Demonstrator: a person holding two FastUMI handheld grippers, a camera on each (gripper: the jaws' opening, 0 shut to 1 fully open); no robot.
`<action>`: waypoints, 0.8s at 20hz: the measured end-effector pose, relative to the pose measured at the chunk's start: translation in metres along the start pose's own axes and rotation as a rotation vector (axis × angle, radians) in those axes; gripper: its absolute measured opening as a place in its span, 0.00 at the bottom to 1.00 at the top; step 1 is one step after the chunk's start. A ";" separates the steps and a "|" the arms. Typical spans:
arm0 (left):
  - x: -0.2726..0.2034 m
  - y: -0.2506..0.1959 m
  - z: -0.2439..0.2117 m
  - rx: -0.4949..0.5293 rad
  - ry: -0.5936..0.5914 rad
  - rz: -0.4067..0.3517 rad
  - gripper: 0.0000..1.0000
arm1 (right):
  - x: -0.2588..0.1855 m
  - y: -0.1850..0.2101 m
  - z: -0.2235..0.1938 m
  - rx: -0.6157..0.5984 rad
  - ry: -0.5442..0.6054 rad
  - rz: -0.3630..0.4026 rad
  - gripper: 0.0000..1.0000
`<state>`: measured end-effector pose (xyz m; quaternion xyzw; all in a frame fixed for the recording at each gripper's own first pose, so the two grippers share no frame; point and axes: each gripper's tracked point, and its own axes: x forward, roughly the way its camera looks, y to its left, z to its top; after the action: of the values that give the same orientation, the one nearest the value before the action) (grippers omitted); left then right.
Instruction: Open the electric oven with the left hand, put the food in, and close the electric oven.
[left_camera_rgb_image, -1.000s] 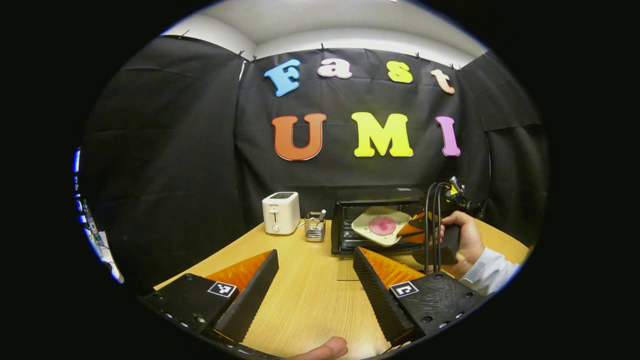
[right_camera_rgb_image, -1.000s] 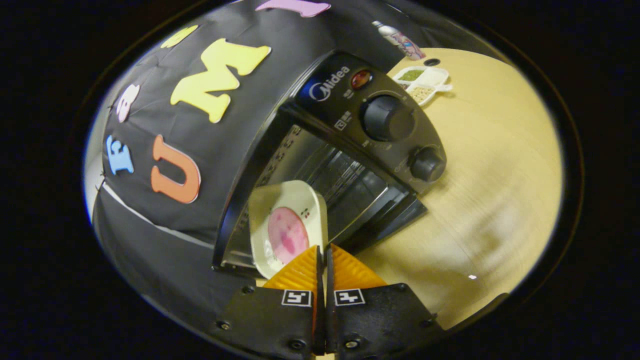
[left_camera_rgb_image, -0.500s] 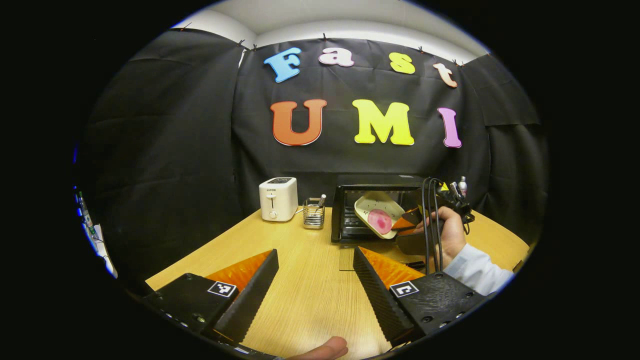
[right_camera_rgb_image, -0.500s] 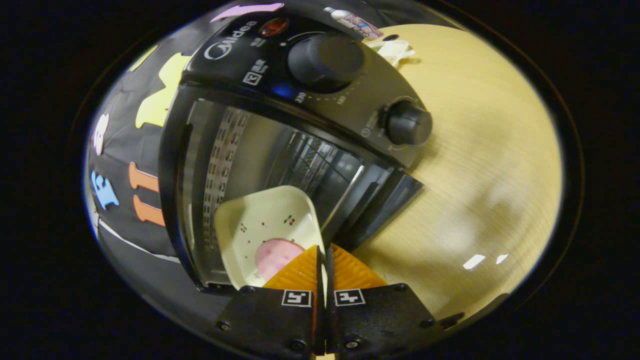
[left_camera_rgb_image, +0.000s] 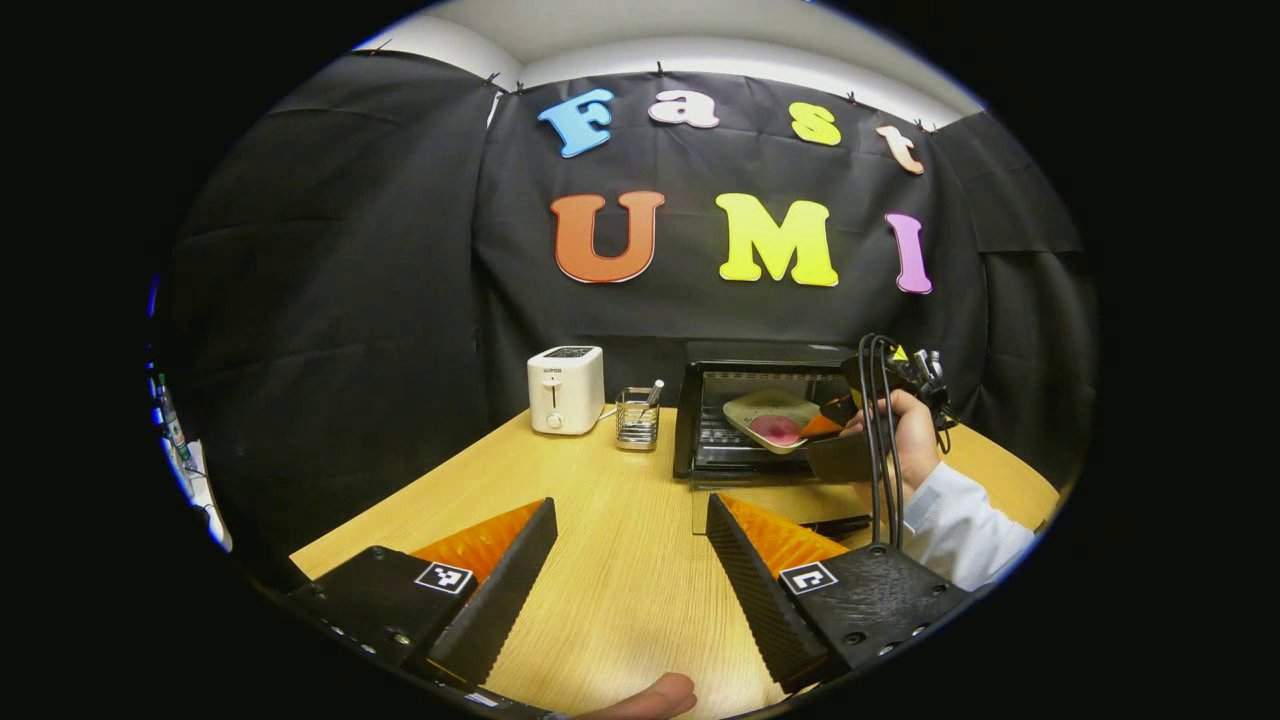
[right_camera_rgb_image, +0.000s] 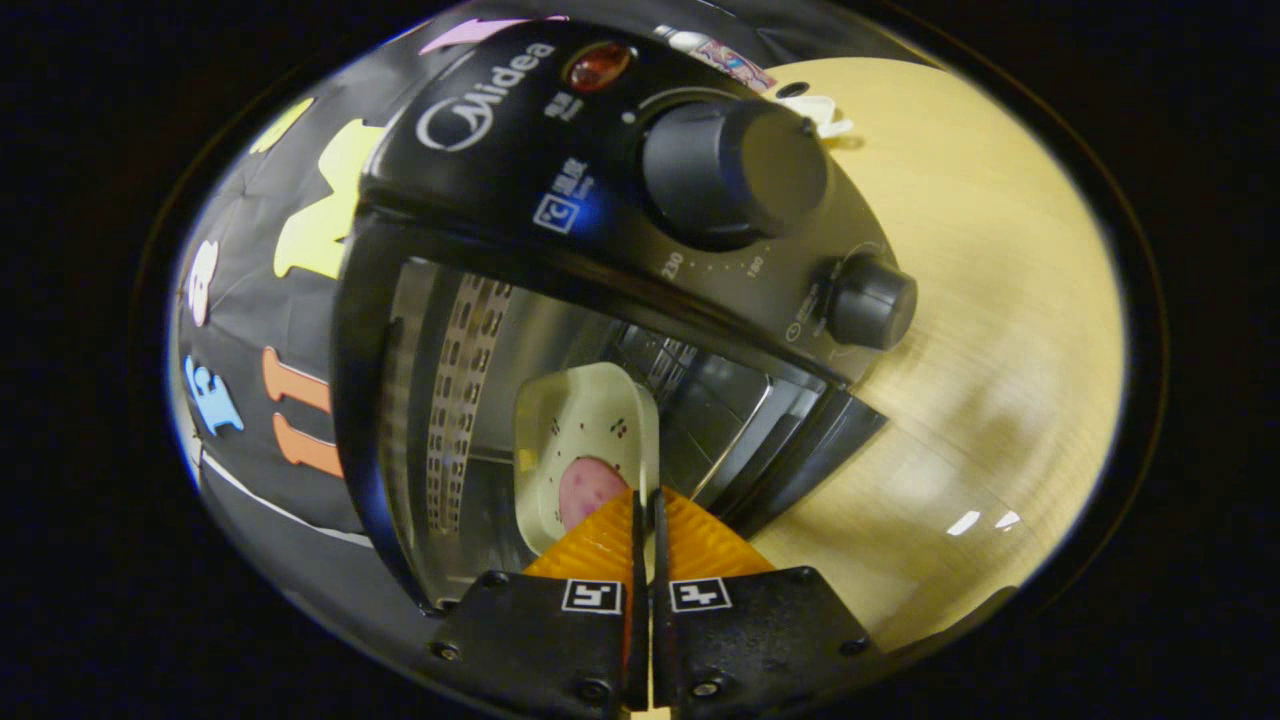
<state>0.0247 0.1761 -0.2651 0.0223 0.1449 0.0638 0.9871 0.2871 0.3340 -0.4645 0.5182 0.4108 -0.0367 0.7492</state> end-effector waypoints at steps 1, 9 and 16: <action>0.000 -0.001 0.000 -0.002 0.002 -0.004 0.96 | 0.002 0.000 -0.001 -0.002 0.003 0.004 0.05; 0.003 -0.003 -0.007 -0.022 0.020 -0.003 0.96 | 0.003 0.014 0.005 0.043 -0.040 0.115 0.08; 0.004 -0.008 -0.010 -0.059 0.026 -0.019 0.95 | -0.018 0.004 0.028 -0.255 -0.281 0.090 0.36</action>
<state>0.0264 0.1685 -0.2758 -0.0090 0.1558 0.0591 0.9860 0.2935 0.3067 -0.4468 0.4269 0.2798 -0.0229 0.8596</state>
